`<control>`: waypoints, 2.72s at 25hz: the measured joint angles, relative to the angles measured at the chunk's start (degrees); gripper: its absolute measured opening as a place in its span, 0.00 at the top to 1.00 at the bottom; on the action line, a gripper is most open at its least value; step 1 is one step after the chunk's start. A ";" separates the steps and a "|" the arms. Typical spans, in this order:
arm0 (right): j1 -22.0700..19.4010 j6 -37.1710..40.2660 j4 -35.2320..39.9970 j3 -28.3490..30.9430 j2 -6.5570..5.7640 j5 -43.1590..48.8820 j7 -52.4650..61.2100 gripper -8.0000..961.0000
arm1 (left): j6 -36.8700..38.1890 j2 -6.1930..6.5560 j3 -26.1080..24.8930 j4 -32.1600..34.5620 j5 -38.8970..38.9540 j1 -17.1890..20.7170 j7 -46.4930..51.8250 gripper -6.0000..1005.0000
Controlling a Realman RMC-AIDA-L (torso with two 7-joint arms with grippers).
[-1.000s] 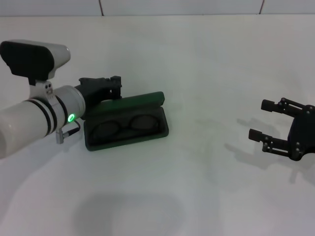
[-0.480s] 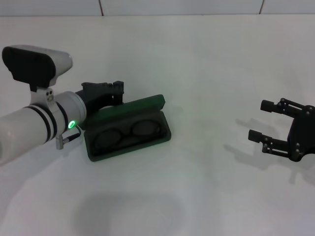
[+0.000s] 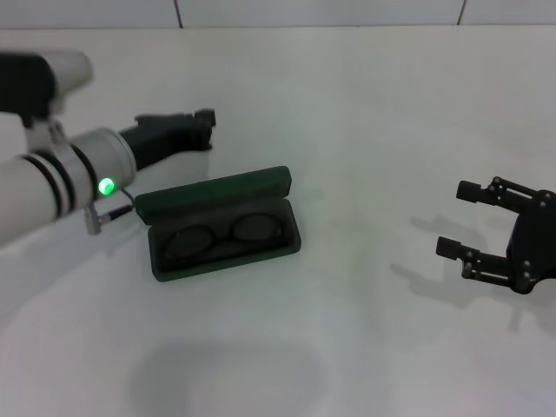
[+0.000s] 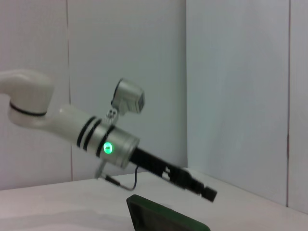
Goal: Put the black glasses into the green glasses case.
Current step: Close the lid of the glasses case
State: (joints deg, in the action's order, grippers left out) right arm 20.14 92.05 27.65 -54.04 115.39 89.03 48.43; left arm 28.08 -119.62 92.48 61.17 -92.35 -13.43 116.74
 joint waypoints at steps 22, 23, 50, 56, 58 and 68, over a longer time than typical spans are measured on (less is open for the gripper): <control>-0.33 -0.61 0.32 -0.01 -0.17 0.00 0.17 0.22 | 53.49 3.34 -27.85 -1.17 -15.40 0.12 -3.56 0.95; -0.29 -0.61 0.35 -0.02 -0.17 0.00 0.21 0.22 | 53.24 3.33 -28.03 -1.85 -16.05 -0.15 -3.65 0.95; -0.10 -0.12 0.39 -0.01 -0.08 -0.10 0.07 0.22 | 39.43 1.05 -35.18 -8.11 -29.94 -11.57 -3.69 0.95; -0.11 -0.11 0.39 -0.01 -0.08 -0.09 0.03 0.22 | 39.33 1.17 -35.27 -8.73 -29.80 -11.95 -3.62 0.95; -0.11 -0.11 0.38 0.19 -0.10 -0.09 0.02 0.22 | 40.83 1.23 -35.51 -8.42 -29.23 -11.32 -3.43 0.95; -0.16 -0.11 0.31 1.15 -0.17 -0.08 0.00 0.22 | 57.47 1.92 -43.85 -8.33 -16.64 -8.94 -7.04 0.94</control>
State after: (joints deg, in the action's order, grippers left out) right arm 19.99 91.94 27.96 -52.89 115.22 88.95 48.42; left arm 85.55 -117.70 48.64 52.84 -108.99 -22.37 109.70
